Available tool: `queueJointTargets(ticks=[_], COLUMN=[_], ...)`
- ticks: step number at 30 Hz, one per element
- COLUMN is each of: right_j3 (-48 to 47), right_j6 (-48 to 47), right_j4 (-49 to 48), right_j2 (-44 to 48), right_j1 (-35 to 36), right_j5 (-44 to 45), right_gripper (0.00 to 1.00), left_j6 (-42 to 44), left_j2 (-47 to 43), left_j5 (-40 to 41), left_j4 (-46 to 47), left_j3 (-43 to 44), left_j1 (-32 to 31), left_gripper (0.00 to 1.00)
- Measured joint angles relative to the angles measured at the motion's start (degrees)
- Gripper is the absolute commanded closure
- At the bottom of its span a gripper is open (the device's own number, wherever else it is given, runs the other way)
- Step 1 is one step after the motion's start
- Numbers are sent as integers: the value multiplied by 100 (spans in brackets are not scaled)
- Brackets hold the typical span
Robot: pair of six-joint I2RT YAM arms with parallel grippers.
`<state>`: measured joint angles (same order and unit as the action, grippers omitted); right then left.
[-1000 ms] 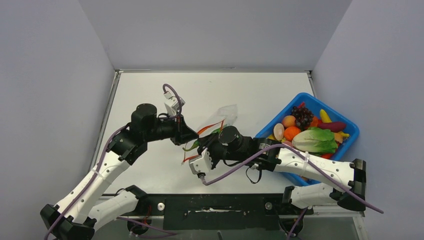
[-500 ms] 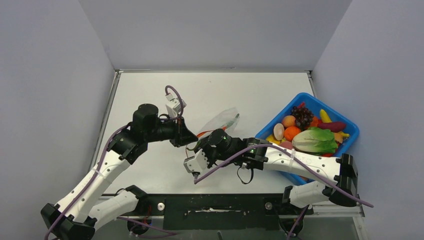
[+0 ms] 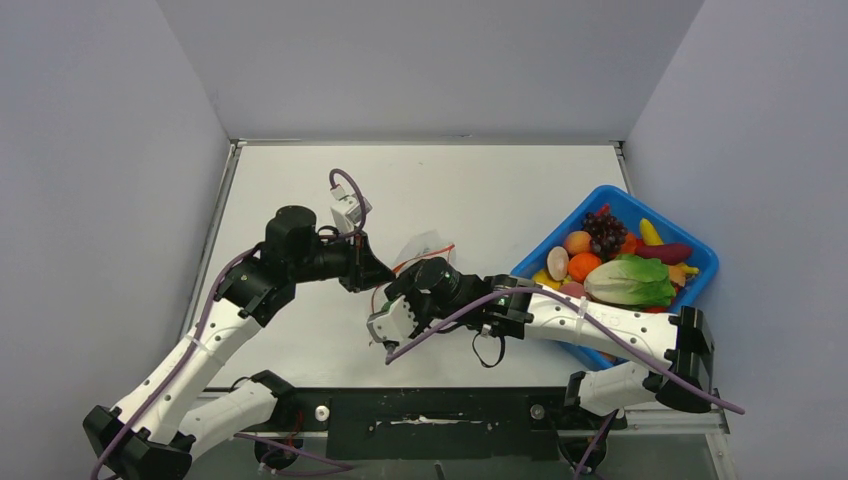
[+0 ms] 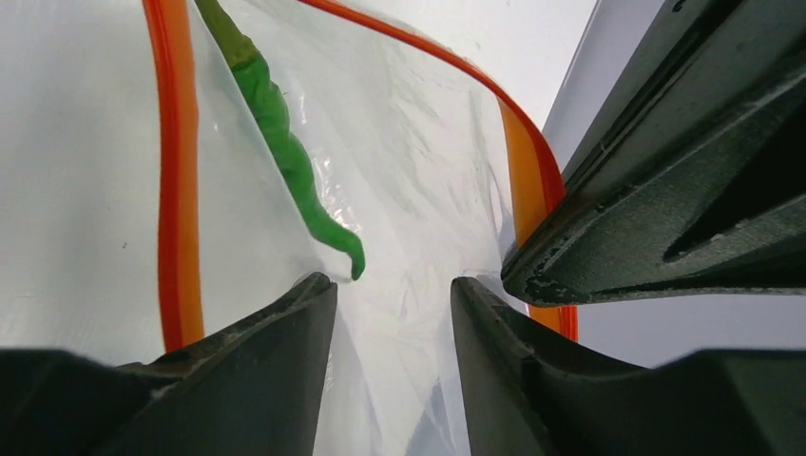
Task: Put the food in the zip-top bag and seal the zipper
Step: Place the fake vegetable in the zipper food storage bag, then pick up the fake food from the bin.
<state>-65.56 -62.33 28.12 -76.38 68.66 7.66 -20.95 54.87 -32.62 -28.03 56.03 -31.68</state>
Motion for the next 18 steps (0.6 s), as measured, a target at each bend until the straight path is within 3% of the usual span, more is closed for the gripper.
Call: queueJointTargets(ticks=[5, 11, 18], right_j3=[0, 9, 229], right_j6=[356, 1563, 4483], right_j4=[-83, -715, -2076], right_j2=[55, 356, 826], right_j1=[-11, -44, -201], right_j5=[-251, -219, 713], right_gripper=[48, 48, 51], left_j6=[-2, 15, 201], left_j2=[0, -17, -175], left_j5=[98, 702, 1934], left_j4=[0, -2, -4], left_j3=[0, 0, 0], left_j1=[33, 55, 68], left_gripper=[100, 100, 100])
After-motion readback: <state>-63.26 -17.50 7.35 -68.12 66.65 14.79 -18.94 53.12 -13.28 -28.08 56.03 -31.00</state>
